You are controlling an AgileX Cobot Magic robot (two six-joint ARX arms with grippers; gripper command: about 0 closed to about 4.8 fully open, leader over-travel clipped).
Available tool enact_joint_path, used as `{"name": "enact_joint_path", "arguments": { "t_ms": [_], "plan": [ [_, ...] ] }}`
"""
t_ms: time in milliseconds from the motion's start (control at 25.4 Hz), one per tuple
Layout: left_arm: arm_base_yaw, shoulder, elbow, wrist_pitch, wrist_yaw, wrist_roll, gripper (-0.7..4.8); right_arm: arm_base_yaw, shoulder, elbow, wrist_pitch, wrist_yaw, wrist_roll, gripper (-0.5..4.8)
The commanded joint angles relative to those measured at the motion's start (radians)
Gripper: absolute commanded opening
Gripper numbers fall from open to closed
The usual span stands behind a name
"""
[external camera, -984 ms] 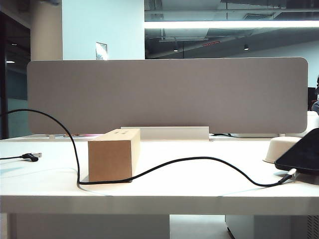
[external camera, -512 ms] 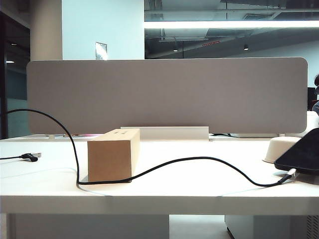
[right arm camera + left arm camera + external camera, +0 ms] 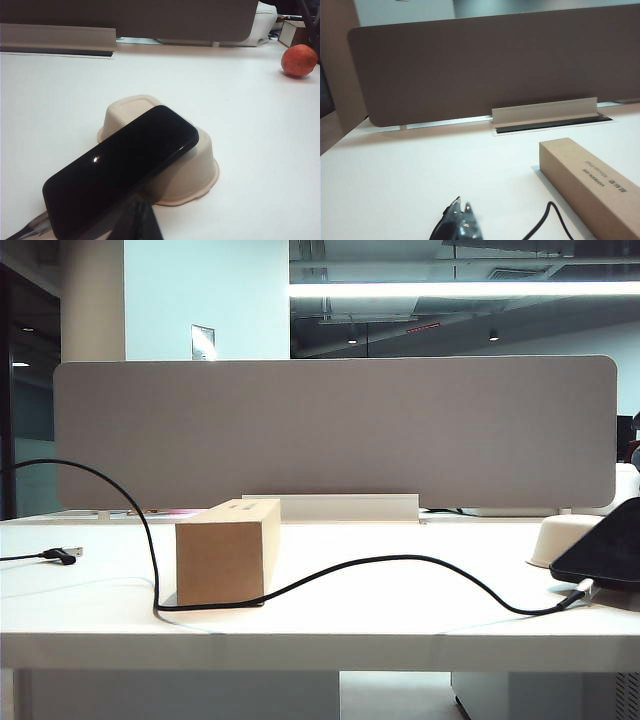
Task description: Pick up the charging cable and the phone, plug the charging cable into the charging port on the phone, and finally place them back on the table.
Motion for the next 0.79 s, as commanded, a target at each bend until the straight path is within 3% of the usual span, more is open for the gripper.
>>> {"name": "enact_joint_path", "arguments": {
  "t_ms": [39, 512, 787],
  "plan": [
    [0.001, -0.032, -0.012, -0.017, -0.021, -0.022, -0.05, 0.000, -0.002, -0.006, 0.012, 0.002, -0.003, -0.01],
    [0.001, -0.108, -0.012, -0.227, -0.045, -0.024, -0.05, 0.000, -0.002, -0.006, 0.013, 0.002, -0.003, -0.01],
    [0.001, -0.108, -0.012, -0.235, -0.083, -0.025, -0.05, 0.000, -0.002, -0.006, 0.013, 0.002, -0.003, -0.01]
  ]
}}
